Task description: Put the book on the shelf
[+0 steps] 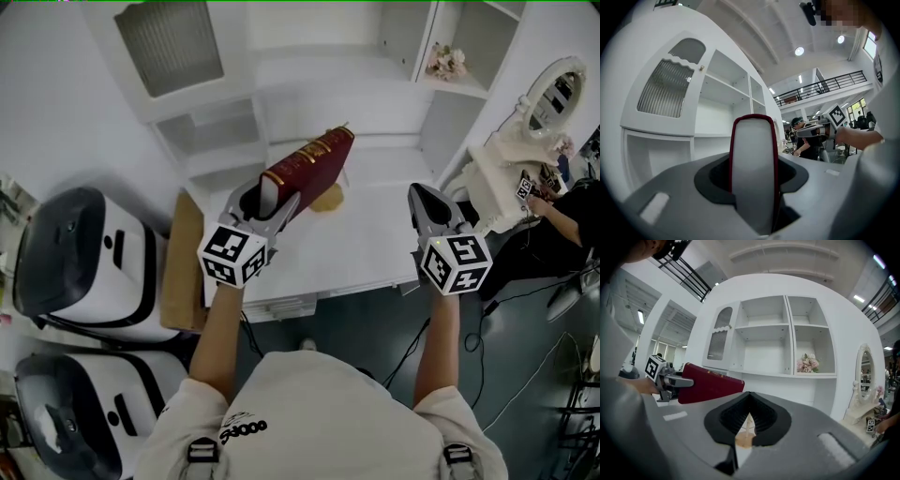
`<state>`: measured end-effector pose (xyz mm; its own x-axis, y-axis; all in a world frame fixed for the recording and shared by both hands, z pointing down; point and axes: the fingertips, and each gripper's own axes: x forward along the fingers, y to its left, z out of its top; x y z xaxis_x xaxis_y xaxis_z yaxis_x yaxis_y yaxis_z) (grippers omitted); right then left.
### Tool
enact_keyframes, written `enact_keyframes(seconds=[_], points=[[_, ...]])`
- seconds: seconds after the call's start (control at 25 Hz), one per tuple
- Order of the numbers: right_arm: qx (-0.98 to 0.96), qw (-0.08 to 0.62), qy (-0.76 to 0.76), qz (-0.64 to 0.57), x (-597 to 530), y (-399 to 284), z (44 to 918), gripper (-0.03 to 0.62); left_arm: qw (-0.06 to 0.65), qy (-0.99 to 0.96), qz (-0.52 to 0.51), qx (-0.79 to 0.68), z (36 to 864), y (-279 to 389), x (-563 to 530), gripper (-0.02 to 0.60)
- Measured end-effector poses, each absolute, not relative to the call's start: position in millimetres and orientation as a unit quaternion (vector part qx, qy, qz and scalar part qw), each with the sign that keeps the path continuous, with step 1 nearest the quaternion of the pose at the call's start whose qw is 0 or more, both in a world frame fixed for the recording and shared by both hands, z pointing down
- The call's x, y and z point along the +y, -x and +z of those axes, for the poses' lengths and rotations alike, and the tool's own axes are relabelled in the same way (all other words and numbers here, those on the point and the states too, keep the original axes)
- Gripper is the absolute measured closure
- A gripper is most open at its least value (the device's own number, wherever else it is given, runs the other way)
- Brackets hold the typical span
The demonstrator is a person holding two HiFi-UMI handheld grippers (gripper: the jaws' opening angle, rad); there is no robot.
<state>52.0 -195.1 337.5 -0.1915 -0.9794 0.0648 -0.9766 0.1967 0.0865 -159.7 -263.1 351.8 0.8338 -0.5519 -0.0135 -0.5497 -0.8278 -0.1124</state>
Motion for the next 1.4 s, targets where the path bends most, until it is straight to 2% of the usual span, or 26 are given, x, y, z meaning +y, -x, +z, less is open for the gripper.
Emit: enact_keyframes(seconds=[0.56,0.84,1.04,1.2,1.4], points=[[-0.807,0.019,-0.588,-0.046,-265,-87,291,0.592,0.18,0.94,0.015,0.29,253,113,-295,0.354],[-0.831,0.012,-0.551,-0.069,-298,-125,254,0.592,0.204,0.927,0.052,0.309,199,70,-304,0.354],[-0.844,0.005,-0.53,-0.077,-316,-145,242,0.592,0.246,0.909,0.054,0.333,167,46,-315,0.354],[-0.851,0.004,-0.52,-0.068,-329,-158,247,0.592,0.284,0.887,0.018,0.364,156,31,-335,0.354],[-0.861,0.013,-0.505,-0.054,-345,-166,260,0.592,0.376,0.838,-0.085,0.386,158,7,-360,0.353]])
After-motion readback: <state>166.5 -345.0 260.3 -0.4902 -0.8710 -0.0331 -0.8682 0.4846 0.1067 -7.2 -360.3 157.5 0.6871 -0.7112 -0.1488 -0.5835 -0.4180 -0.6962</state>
